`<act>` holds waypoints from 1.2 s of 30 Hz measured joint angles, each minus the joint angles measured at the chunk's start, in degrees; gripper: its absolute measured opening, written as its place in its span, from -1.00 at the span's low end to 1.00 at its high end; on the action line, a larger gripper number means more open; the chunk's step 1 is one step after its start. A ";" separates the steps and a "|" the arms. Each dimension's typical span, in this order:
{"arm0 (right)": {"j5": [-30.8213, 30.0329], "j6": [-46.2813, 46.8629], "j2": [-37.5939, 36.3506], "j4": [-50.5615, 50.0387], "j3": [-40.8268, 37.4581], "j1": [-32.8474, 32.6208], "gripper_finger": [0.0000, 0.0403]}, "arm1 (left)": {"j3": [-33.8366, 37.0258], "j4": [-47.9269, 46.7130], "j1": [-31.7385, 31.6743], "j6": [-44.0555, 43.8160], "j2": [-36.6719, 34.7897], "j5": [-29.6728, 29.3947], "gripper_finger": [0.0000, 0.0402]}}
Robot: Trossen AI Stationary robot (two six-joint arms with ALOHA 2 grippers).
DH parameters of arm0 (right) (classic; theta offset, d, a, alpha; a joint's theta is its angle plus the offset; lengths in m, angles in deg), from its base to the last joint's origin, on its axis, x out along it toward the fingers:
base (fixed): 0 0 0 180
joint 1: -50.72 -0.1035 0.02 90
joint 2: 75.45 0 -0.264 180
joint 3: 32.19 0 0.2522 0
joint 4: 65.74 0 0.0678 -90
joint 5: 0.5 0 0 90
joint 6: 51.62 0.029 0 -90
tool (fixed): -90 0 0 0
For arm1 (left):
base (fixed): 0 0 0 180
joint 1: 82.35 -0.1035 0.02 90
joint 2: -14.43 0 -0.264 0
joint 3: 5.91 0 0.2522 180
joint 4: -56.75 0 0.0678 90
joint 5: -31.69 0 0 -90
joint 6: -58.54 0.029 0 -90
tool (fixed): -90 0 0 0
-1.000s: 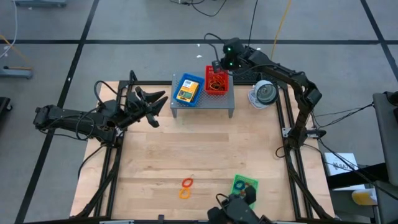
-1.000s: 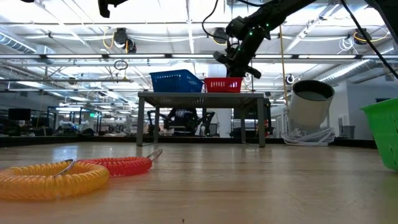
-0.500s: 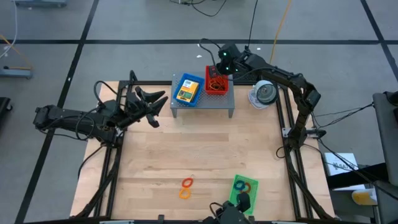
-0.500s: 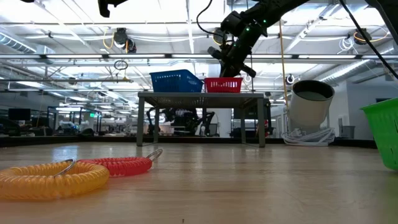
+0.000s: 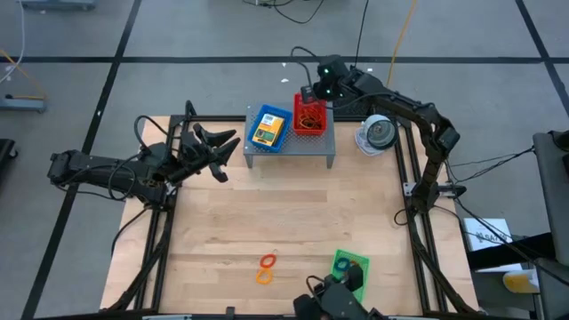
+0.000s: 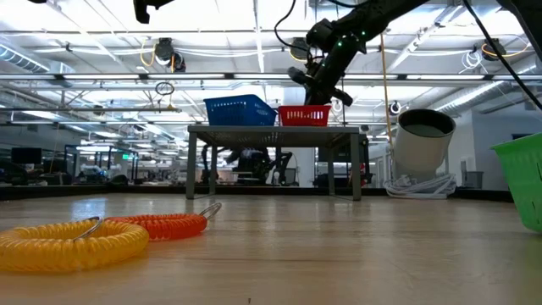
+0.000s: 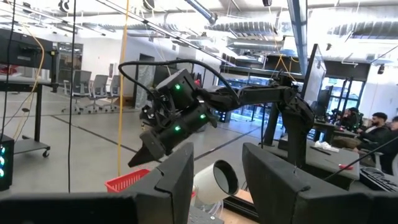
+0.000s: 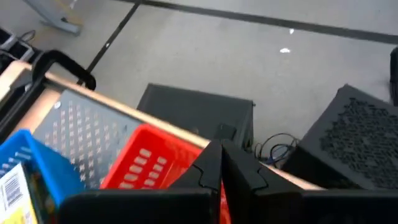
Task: Pick & Place Office Desk Supplies
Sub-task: Put the red bin on the shelf
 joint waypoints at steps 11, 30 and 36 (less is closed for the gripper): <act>0.04 1.11 -0.09 8.64 -6.98 3.50 -1.00 | 0.00 0.02 0.00 -0.11 0.01 0.00 -0.28; 4.47 4.79 -2.32 11.87 -9.81 2.90 -1.00 | 0.00 0.02 0.00 -1.44 0.01 0.50 -0.28; 4.75 4.70 -4.74 10.94 -9.79 2.90 -1.00 | 0.00 0.02 -0.04 -1.23 0.01 0.48 -0.28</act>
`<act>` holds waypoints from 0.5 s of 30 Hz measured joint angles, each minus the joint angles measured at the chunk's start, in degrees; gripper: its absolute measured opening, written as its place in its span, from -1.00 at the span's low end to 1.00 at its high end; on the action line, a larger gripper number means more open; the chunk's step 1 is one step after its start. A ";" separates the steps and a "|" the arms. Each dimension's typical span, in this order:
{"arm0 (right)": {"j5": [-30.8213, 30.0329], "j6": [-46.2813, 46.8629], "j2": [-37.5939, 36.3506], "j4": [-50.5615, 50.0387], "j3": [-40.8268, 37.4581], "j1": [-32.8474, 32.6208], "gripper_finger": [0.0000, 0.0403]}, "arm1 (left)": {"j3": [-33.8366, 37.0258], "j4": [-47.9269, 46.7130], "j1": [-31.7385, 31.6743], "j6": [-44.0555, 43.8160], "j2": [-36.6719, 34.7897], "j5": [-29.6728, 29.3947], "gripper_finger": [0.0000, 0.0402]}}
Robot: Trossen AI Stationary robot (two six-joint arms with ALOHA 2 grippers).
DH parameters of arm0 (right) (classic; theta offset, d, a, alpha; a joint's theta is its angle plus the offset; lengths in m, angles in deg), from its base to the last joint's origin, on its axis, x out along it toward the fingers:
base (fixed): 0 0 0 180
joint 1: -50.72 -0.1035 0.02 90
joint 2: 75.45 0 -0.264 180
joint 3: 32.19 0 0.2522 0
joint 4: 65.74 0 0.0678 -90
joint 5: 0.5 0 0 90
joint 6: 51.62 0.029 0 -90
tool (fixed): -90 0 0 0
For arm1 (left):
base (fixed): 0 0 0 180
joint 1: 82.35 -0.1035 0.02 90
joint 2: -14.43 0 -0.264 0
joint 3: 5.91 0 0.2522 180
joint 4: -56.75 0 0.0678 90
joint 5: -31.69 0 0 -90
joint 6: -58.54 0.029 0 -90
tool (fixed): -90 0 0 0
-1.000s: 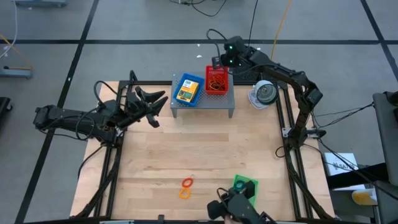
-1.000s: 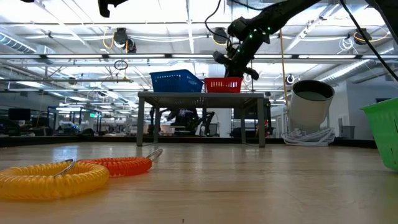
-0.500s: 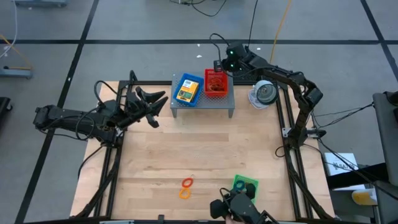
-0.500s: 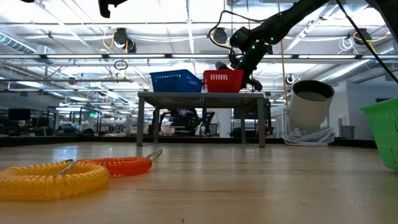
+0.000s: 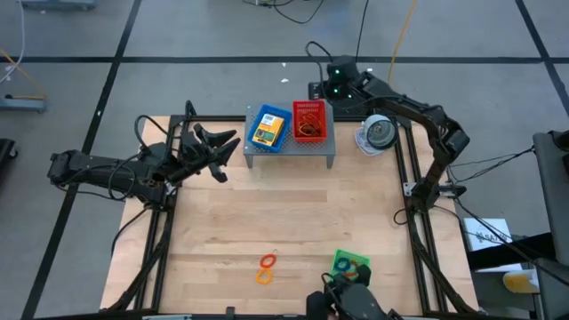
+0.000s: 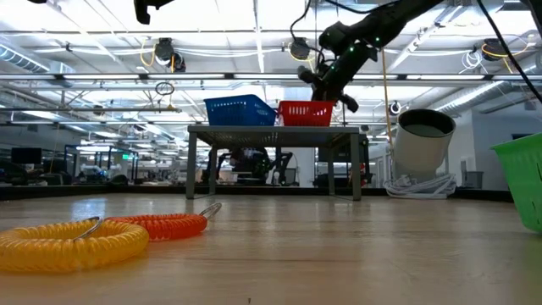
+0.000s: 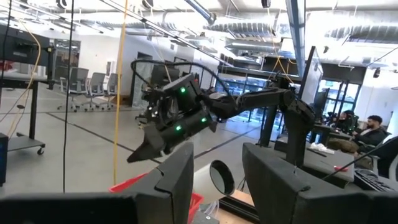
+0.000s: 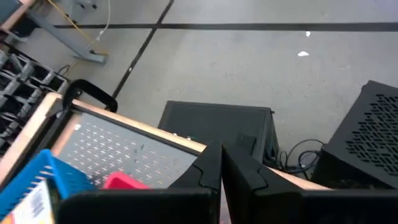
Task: Pick & Place Office Desk Supplies
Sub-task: Put the red bin on the shelf, then put the orange spring rubberband into the green bin
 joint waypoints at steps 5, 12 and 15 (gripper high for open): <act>0.97 0.12 -2.96 1.39 0.00 -0.08 -1.00 | 0.00 0.00 -0.02 0.05 0.00 0.00 -0.28; 7.40 -2.23 -9.33 0.40 0.00 -0.83 -1.00 | 0.00 -0.14 -0.02 -0.91 -0.50 0.04 -0.28; 9.43 -4.98 -12.61 -0.24 0.00 -0.79 -1.00 | -0.02 -0.20 -0.10 -2.71 -1.65 0.82 -0.28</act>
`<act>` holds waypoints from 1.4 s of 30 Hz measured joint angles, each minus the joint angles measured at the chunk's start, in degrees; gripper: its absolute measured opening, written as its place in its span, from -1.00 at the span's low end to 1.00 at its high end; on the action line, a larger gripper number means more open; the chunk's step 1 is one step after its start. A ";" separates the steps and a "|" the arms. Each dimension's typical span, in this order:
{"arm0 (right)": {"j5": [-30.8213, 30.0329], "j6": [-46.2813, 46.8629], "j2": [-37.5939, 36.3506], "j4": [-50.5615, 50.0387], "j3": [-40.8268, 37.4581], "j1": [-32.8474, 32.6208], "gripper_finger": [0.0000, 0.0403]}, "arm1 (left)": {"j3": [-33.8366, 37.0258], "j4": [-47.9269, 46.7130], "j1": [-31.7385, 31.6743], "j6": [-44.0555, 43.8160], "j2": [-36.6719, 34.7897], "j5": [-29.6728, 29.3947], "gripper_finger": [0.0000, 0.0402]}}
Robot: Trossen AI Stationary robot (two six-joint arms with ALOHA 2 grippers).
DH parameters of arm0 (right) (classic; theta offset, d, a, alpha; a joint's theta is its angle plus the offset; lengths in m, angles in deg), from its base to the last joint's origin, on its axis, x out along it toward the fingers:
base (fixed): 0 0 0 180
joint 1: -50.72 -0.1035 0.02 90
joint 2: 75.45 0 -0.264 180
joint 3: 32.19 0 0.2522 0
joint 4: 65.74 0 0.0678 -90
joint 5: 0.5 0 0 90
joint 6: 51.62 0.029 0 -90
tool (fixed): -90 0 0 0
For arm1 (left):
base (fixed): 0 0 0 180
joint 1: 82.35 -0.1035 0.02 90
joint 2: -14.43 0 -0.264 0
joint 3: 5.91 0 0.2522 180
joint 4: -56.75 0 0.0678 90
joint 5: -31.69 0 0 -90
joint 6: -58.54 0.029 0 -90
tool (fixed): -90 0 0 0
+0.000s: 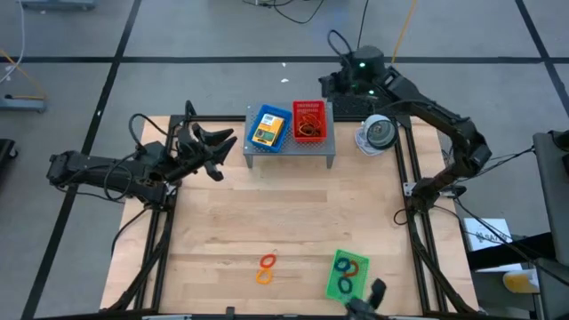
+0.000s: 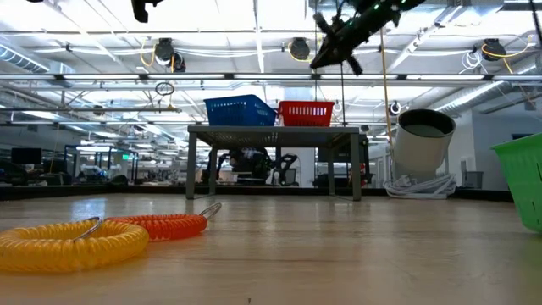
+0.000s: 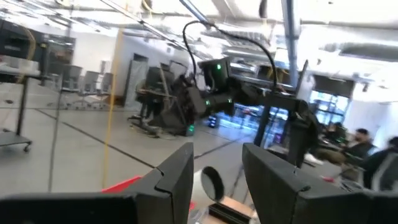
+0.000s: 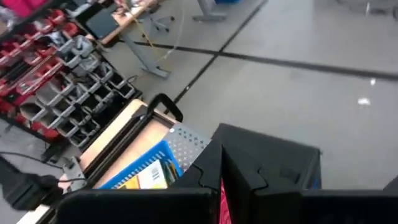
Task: Pick & Place Office Desk Supplies
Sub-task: Put the orange spring rubberband into the green bin
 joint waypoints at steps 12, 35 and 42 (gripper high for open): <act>1.32 -13.51 -8.74 -1.61 0.00 -1.58 -1.00 | -13.52 -33.19 -6.10 -2.13 0.66 20.18 -0.28; 8.52 -32.78 -19.74 -21.56 -0.02 -4.35 -1.00 | -57.88 -85.63 -3.18 -3.50 32.51 34.44 -0.28; 4.11 -32.39 -24.75 -27.70 -0.02 -4.35 -1.00 | -67.69 -91.09 4.91 -9.72 44.42 34.08 -0.28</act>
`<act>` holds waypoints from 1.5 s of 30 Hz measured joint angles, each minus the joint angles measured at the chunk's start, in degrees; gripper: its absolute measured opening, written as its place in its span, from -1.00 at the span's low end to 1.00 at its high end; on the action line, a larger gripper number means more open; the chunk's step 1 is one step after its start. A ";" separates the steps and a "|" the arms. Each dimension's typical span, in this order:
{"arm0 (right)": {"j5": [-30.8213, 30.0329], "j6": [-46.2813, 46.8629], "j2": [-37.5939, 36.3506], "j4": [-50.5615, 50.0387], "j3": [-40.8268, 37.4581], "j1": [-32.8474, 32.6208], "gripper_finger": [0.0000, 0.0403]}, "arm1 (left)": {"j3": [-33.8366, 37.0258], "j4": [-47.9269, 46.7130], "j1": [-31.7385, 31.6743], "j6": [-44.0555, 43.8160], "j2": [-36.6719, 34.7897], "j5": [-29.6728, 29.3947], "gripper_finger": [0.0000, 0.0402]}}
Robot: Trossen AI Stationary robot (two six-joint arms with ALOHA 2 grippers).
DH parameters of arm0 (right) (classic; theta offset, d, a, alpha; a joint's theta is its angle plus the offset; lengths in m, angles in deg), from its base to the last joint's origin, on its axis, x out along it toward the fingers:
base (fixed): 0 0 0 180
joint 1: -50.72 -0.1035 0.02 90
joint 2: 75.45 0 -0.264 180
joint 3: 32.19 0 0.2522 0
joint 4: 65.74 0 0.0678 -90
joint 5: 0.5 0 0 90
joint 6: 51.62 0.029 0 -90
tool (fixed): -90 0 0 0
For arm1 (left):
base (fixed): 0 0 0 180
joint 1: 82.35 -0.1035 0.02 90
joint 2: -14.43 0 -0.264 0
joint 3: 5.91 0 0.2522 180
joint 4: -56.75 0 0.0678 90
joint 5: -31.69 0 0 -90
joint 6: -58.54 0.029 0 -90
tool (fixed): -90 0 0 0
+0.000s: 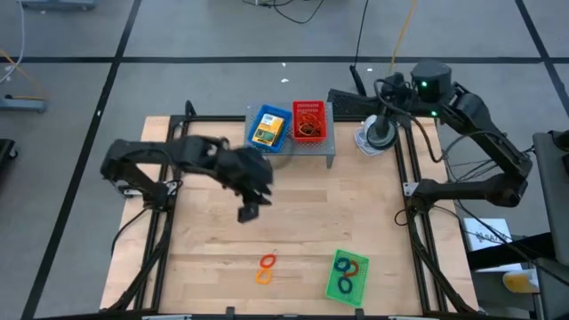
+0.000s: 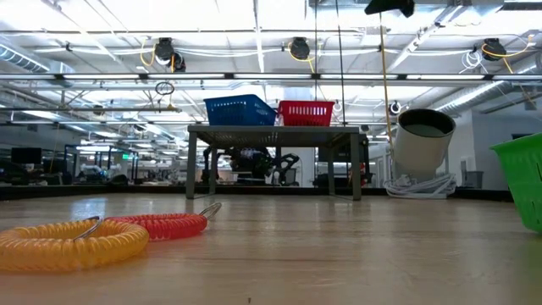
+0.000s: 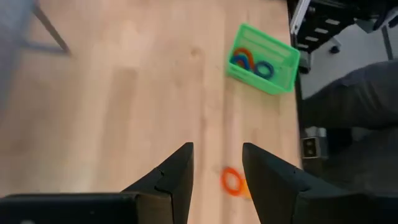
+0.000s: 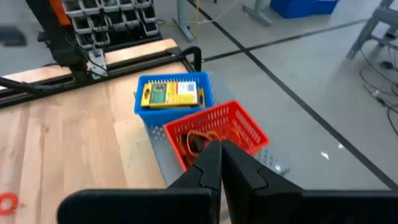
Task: Pick & Place Office Desk Supplies
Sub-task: Put the orange spring rubberband into the green bin
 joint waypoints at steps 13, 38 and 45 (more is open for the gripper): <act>-0.08 -5.55 -3.17 -11.00 0.00 0.00 -1.00 | -0.68 0.59 7.34 -24.32 13.28 15.71 -0.20; 0.00 -5.97 -5.45 -10.36 -7.91 0.00 -1.00 | -0.63 -1.79 11.80 -33.68 16.36 -4.23 -0.26; 0.06 5.27 -7.89 -10.45 -7.93 -0.31 -1.00 | -0.59 -6.41 15.39 -15.34 16.36 -11.84 -0.26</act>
